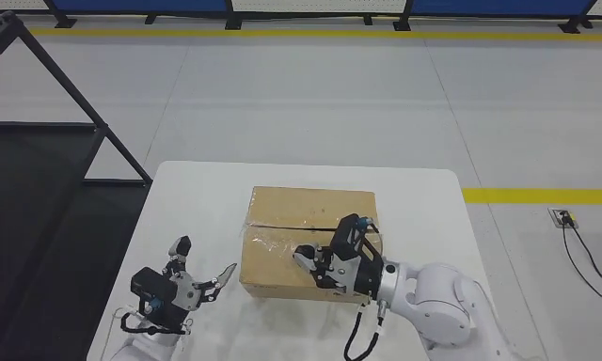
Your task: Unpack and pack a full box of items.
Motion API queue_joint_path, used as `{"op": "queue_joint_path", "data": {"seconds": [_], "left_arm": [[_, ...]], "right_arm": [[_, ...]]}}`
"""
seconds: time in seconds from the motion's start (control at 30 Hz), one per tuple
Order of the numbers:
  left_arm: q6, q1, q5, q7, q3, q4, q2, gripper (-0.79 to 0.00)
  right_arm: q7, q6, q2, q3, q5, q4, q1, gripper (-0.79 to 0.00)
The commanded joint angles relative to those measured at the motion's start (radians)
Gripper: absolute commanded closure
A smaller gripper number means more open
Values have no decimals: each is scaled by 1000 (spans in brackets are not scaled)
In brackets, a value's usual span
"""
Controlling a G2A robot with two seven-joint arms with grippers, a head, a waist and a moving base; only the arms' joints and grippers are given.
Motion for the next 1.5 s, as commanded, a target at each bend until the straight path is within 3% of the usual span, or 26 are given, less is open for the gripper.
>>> {"op": "queue_joint_path", "data": {"seconds": [0.0,0.63,1.47], "left_arm": [[13,-4,6,-12,4,2,1,-785],[93,-69,31,-108,76,55,8,-785],[83,-108,25,-149,103,102,23,-785]], "right_arm": [[0,0,0,0,0,0,0,0],[-56,65,-5,-81,-35,-12,71,0],[-151,55,-10,-134,-55,-32,135,0]]}}
